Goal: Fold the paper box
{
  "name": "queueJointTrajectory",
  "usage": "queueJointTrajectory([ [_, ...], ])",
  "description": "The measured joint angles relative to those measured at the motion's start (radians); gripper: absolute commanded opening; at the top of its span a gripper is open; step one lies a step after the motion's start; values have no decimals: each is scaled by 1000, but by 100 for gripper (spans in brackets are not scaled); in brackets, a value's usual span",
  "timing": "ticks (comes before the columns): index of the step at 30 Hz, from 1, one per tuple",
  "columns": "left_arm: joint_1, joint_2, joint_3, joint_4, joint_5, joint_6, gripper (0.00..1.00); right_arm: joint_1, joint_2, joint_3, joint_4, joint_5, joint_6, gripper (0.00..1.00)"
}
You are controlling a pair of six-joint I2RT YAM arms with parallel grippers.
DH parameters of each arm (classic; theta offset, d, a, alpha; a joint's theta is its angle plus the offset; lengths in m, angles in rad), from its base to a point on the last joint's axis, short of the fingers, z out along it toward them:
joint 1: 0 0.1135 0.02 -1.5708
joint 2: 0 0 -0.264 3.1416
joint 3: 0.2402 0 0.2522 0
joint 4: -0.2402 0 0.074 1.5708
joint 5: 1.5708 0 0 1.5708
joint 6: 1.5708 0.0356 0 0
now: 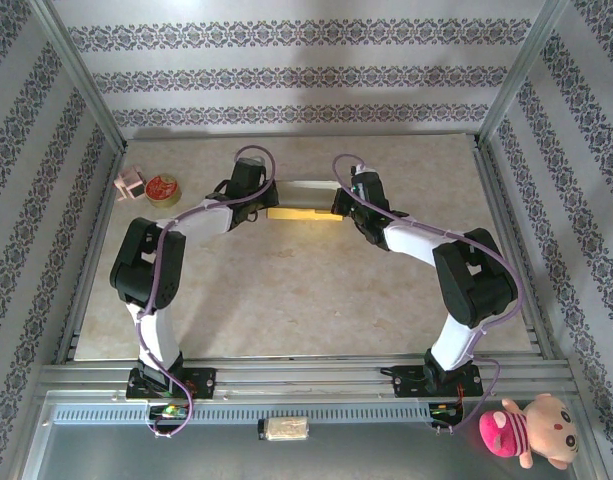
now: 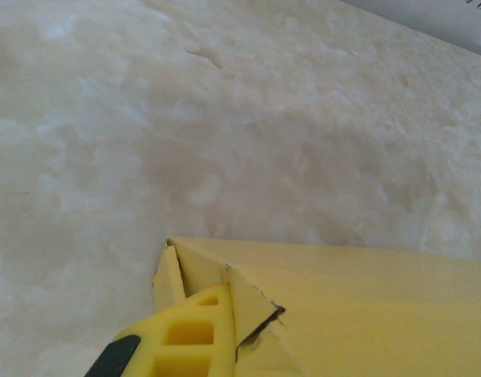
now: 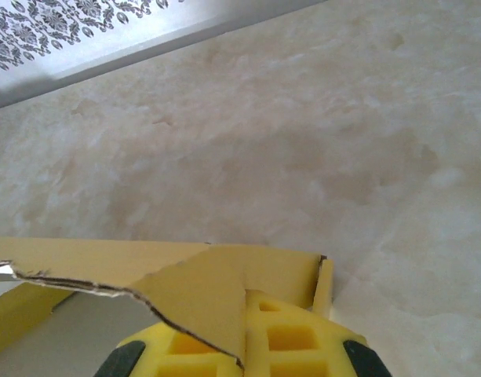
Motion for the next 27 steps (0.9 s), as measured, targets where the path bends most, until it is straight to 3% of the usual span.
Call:
queueJointTrajectory([
  [5, 0, -31, -52, 7, 40, -36, 29, 2, -1, -21, 10, 4, 0, 6],
  [12, -13, -72, -126, 11, 78, -55, 39, 14, -16, -59, 19, 6, -16, 7],
  [17, -28, -136, -212, 34, 86, -60, 52, 24, -18, -71, 24, 8, -31, 7],
  [27, -40, -266, -339, 89, 97, -63, 65, 47, -14, -70, 23, 37, -53, 6],
])
